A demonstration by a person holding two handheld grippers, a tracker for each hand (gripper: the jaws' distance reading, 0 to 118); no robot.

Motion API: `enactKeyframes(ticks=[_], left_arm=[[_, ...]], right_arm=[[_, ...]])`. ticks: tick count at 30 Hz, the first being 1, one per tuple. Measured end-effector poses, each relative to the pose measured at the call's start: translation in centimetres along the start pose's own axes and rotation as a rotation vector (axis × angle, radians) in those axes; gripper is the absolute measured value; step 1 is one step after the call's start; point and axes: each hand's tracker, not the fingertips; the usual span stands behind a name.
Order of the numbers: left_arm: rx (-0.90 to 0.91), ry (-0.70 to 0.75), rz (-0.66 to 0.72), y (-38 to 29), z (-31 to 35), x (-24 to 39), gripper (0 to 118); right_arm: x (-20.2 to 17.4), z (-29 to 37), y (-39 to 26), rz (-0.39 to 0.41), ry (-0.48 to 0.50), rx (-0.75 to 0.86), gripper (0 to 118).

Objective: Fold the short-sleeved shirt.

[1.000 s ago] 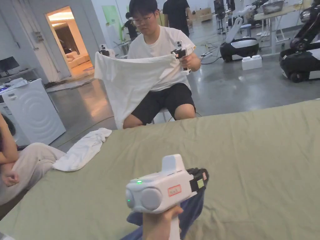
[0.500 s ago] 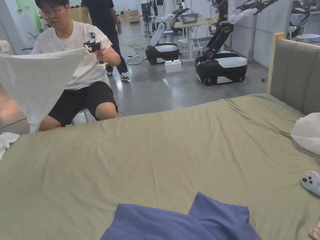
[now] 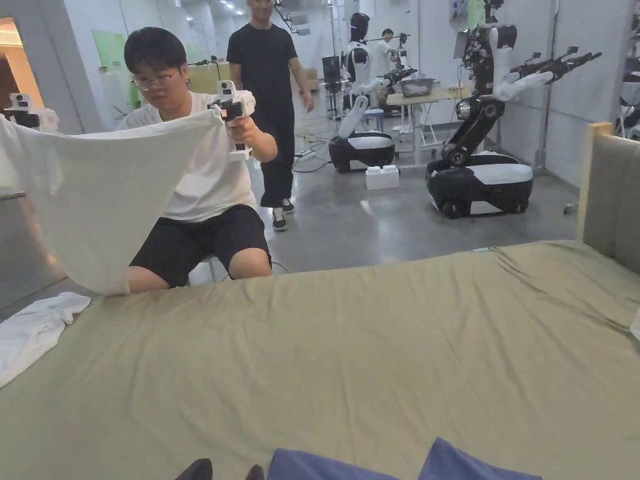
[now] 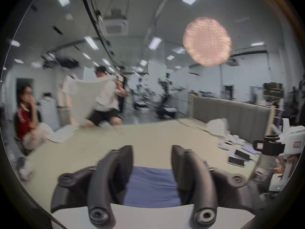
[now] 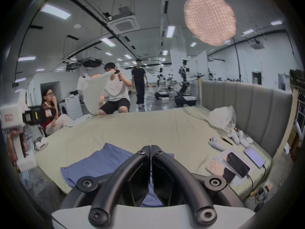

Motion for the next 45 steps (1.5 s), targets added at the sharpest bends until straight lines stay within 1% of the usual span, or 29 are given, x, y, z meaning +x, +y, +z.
enactKeyframes(ticks=[2, 3, 4, 5, 7, 10, 15, 16, 17, 18, 19, 20, 21, 23, 24, 26, 28, 30, 34, 35, 36, 37, 38, 39, 40, 42, 43, 44, 45], left_arm=[[0.040, 0.079, -0.040, 0.4, 2.6, -1.0, 30], [0.043, 0.098, -0.058, 0.6, 3.6, -1.3, 18], [0.048, 0.129, -0.066, 0.6, 4.6, -1.5, 0], [0.065, 0.149, -0.070, 0.6, 5.1, -1.5, 0], [0.040, 0.116, -0.100, 0.6, 5.9, -1.8, 0], [-0.009, 0.100, -0.111, -0.3, 4.7, -1.9, 0], [-0.145, -0.033, 0.019, -1.9, -0.9, -2.2, 0], [-0.168, -0.064, 0.048, -2.5, -2.9, -2.4, 4], [-0.215, -0.096, 0.078, -3.2, -5.4, -2.7, 14], [-0.281, -0.119, 0.108, -3.8, -7.9, -2.9, 32], [-0.368, -0.142, 0.151, -4.7, -11.2, -2.9, 69], [-0.446, -0.161, 0.178, -5.8, -14.5, -2.9, 90], [-0.530, -0.187, 0.150, -6.8, -17.6, -2.7, 95], [-0.601, -0.181, 0.126, -9.7, -23.3, -2.0, 88], [-0.631, -0.141, 0.120, -10.8, -25.8, -1.7, 85], [-0.702, -0.110, 0.158, -13.4, -31.0, -1.6, 83], [-0.763, -0.070, 0.126, -15.3, -34.9, -1.2, 79], [-0.787, -0.056, 0.088, -17.1, -37.7, -1.3, 78], [-0.863, -0.001, 0.146, -20.0, -41.2, -1.3, 72], [-0.892, -0.004, 0.146, -20.4, -41.4, -1.1, 60], [-0.881, 0.002, 0.111, -20.5, -41.2, -0.6, 54], [-0.865, -0.014, 0.035, -20.1, -40.8, -0.1, 49], [-0.856, -0.058, -0.003, -20.0, -40.6, 0.3, 39], [-0.860, -0.100, -0.025, -19.9, -40.6, 0.6, 15], [-0.864, -0.100, -0.047, -19.9, -40.5, 1.2, 0], [-0.878, -0.053, -0.089, -20.3, -40.4, 2.4, 0], [-0.881, -0.050, -0.095, -20.7, -40.4, 2.6, 0], [-0.886, -0.051, -0.099, -21.0, -40.5, 2.6, 0], [-0.887, -0.051, -0.102, -21.3, -40.7, 2.6, 0]], right_arm=[[-1.1, -0.6, 0.6, 0.054, 0.001, 0.017, 0], [-1.4, -0.7, 0.7, 0.062, 0.010, 0.024, 0], [-1.7, -0.8, 0.9, 0.065, 0.014, 0.035, 0], [-1.9, -0.9, 1.0, 0.061, 0.021, 0.043, 0], [-1.9, -1.2, 1.2, 0.056, 0.047, 0.047, 0], [-1.9, -1.8, 1.2, 0.047, 0.053, 0.042, 0], [-1.2, -2.2, 0.5, 0.025, 0.042, 0.010, 0], [-0.9, -2.3, 0.2, 0.022, 0.038, 0.000, 0], [-0.6, -2.4, -0.1, 0.017, 0.033, -0.011, 0], [-0.3, -2.4, -0.4, 0.012, 0.029, -0.027, 0], [0.2, -2.5, -0.8, 0.004, 0.022, -0.044, 0], [0.6, -2.5, -1.2, -0.005, 0.013, -0.054, 0], [1.1, -2.5, -1.6, -0.017, 0.001, -0.063, 0], [2.2, -2.6, -2.4, -0.050, -0.022, -0.090, 0], [2.8, -2.7, -2.7, -0.057, -0.030, -0.100, 0], [4.4, -3.1, -3.3, -0.059, -0.060, -0.131, 0], [5.8, -3.2, -3.7, -0.057, -0.102, -0.156, 0], [7.4, -3.3, -4.2, -0.072, -0.138, -0.181, 0], [9.7, -3.6, -5.7, -0.110, -0.221, -0.258, 0], [9.9, -3.7, -6.1, -0.114, -0.237, -0.282, 0], [10.1, -3.9, -6.4, -0.116, -0.246, -0.300, 0], [10.1, -4.0, -6.7, -0.117, -0.249, -0.308, 0], [10.2, -4.3, -7.0, -0.125, -0.249, -0.315, 0], [10.2, -4.7, -7.3, -0.146, -0.240, -0.328, 0], [10.3, -5.4, -7.4, -0.170, -0.230, -0.342, 0], [10.3, -7.4, -7.1, -0.187, -0.203, -0.352, 0], [10.3, -9.1, -6.7, -0.181, -0.159, -0.378, 2], [10.4, -11.1, -6.2, -0.169, -0.122, -0.398, 10], [10.6, -12.9, -5.8, -0.148, -0.122, -0.419, 36]])
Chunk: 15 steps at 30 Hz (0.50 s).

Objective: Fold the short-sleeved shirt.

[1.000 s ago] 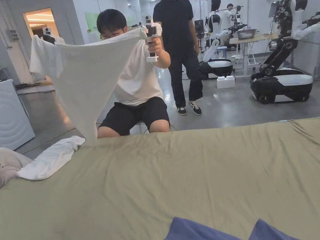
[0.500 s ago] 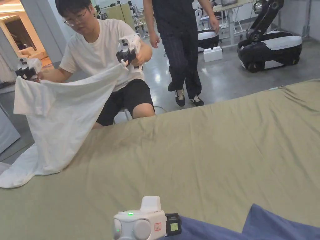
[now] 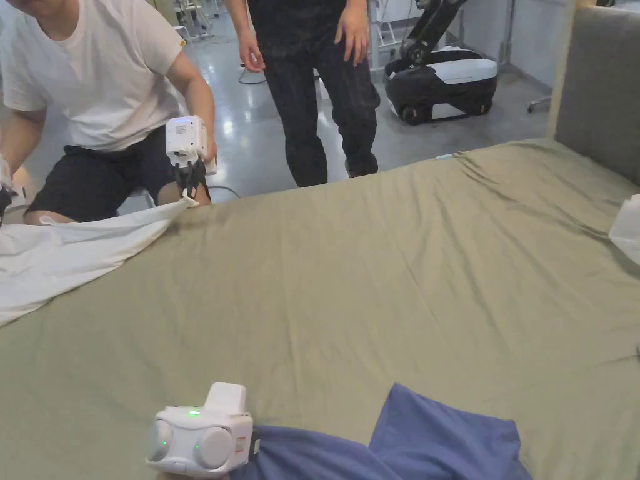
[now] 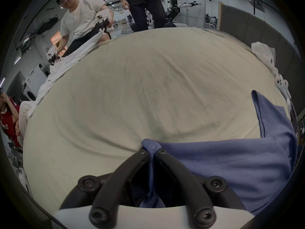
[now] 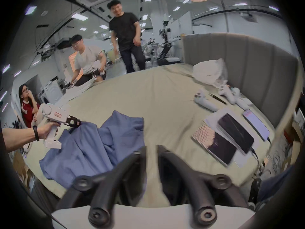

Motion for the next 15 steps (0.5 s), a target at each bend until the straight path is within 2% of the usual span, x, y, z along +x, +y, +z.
enactKeyframes(ticks=[1, 2, 3, 5, 7, 9, 11, 12, 13, 14, 15], left_arm=[[-0.001, 0.000, 0.000, 0.1, 0.0, -0.1, 0], [-0.006, -0.001, 0.002, 0.2, 0.0, -0.2, 0], [-0.014, -0.003, 0.005, 0.4, 0.0, -0.3, 0], [-0.041, -0.010, 0.012, 0.9, 0.0, -0.5, 0], [-0.065, -0.013, 0.010, 1.3, -0.1, -0.6, 0], [-0.083, -0.020, 0.002, 1.8, -0.2, -0.7, 0], [-0.094, -0.029, 0.005, 1.9, -0.3, -1.0, 0], [-0.095, -0.033, 0.010, 1.9, -0.2, -1.0, 0], [-0.095, -0.038, 0.019, 1.9, -0.2, -1.1, 0], [-0.092, -0.041, 0.027, 1.8, -0.2, -1.2, 0], [-0.085, -0.039, 0.027, 1.7, -0.2, -1.2, 0]], right_arm=[[-0.2, -2.2, 1.4, 0.009, 0.015, -0.013, 61], [-0.5, -4.4, 2.9, 0.014, 0.038, -0.014, 76], [-0.6, -6.4, 4.1, 0.003, 0.063, -0.010, 80], [-1.2, -11.4, 6.8, -0.017, 0.061, -0.059, 80], [-1.8, -16.5, 8.5, 0.020, 0.092, -0.129, 80], [-2.0, -21.5, 9.1, 0.057, 0.119, -0.300, 81], [-2.4, -24.8, 8.4, 0.115, 0.040, -0.434, 77], [-2.7, -25.4, 7.7, 0.153, 0.014, -0.457, 72], [-3.3, -25.9, 6.9, 0.190, -0.016, -0.471, 70], [-4.1, -25.3, 6.4, 0.230, -0.034, -0.414, 70], [-4.7, -24.7, 6.7, 0.220, -0.055, -0.401, 68]])
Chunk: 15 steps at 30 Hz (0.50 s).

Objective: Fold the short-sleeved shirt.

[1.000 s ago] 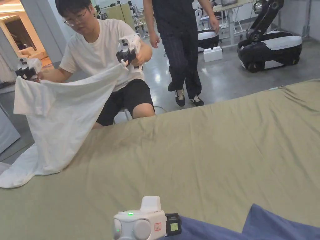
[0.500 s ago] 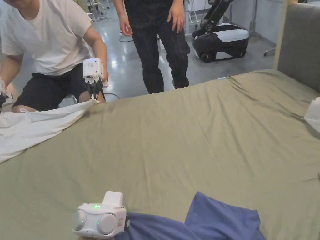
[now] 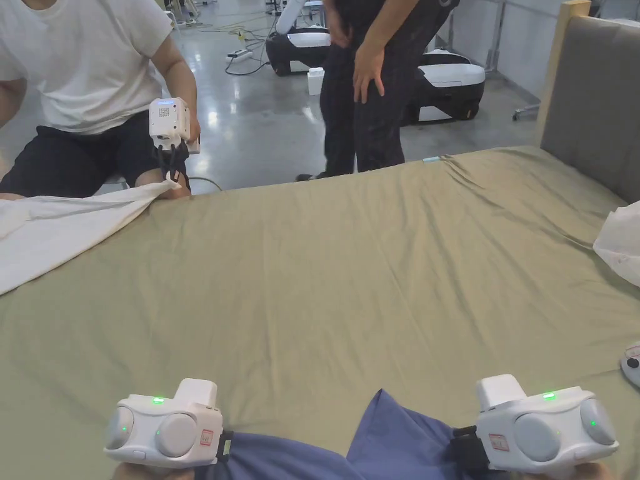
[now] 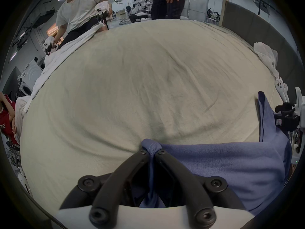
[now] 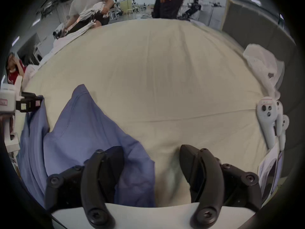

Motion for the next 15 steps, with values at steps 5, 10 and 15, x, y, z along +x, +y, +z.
enactKeyframes(ticks=[5, 10, 15], left_arm=[[0.033, -0.071, 0.150, 0.2, 3.3, -1.3, 0], [0.335, -0.141, 0.179, -3.1, 15.9, -6.4, 0], [0.572, -0.149, 0.247, -10.1, 30.0, -11.7, 0]], right_arm=[[-1.0, 2.0, -0.5, -0.034, 0.040, 0.007, 1], [0.3, 10.7, -1.4, -0.111, 0.099, 0.233, 1], [1.6, 24.0, -2.4, -0.145, 0.105, 0.521, 1]])
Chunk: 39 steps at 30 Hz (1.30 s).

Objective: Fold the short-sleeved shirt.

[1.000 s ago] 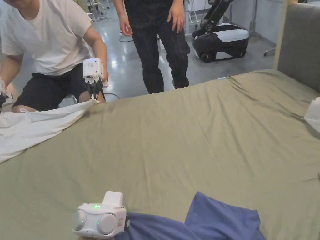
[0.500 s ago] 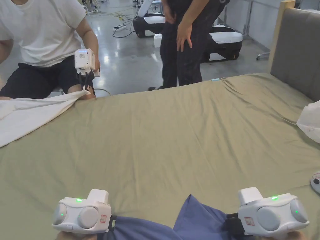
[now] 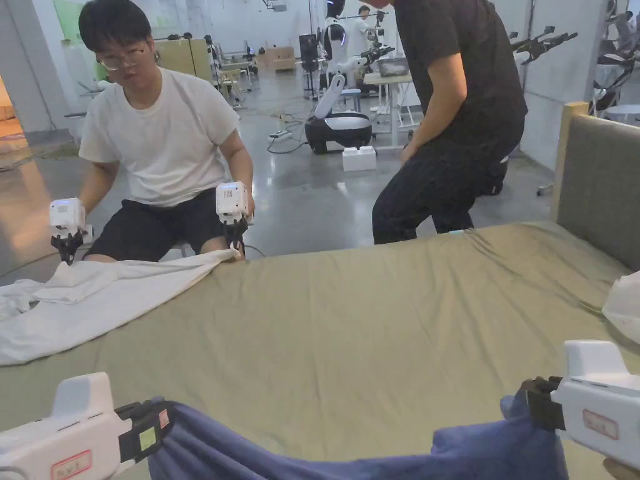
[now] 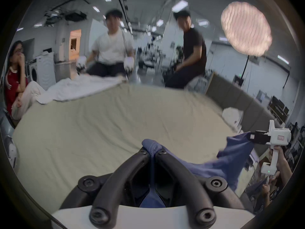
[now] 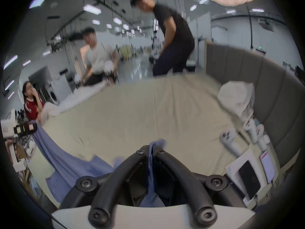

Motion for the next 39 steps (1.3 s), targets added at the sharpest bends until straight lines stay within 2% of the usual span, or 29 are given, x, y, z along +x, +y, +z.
enactKeyframes(ticks=[5, 9, 11, 13, 15, 19, 25, 36, 39], left_arm=[[0.237, 0.068, -0.073, 3.6, 10.9, -1.1, 0], [0.319, 0.105, -0.069, 7.2, 14.9, -1.0, 0], [0.353, 0.119, -0.057, 9.1, 15.7, -0.8, 0], [0.386, 0.135, -0.067, 10.9, 16.2, -0.3, 0], [0.431, 0.167, -0.080, 12.6, 16.1, 0.1, 0], [0.482, 0.204, -0.070, 16.3, 15.0, -0.3, 0], [0.487, 0.225, -0.015, 21.2, 11.3, -1.4, 0], [0.452, 0.300, -0.014, 27.9, 2.0, -3.3, 0], [0.457, 0.302, -0.013, 29.2, 0.2, -2.6, 0]], right_arm=[[-0.7, 8.0, 6.3, 0.008, 0.007, 0.184, 1], [-1.9, 11.6, 10.7, 0.039, -0.022, 0.312, 1], [-3.0, 12.2, 12.9, 0.015, 0.019, 0.336, 1], [-4.4, 12.2, 15.0, 0.045, 0.005, 0.377, 1], [-6.2, 12.2, 17.1, 0.087, -0.005, 0.409, 1], [-8.8, 10.9, 21.3, 0.104, -0.006, 0.456, 1], [-10.6, 6.9, 26.8, 0.151, -0.042, 0.501, 1], [-11.6, 2.1, 34.3, 0.101, -0.101, 0.571, 1], [-11.8, 0.7, 35.8, 0.134, -0.142, 0.586, 1]])
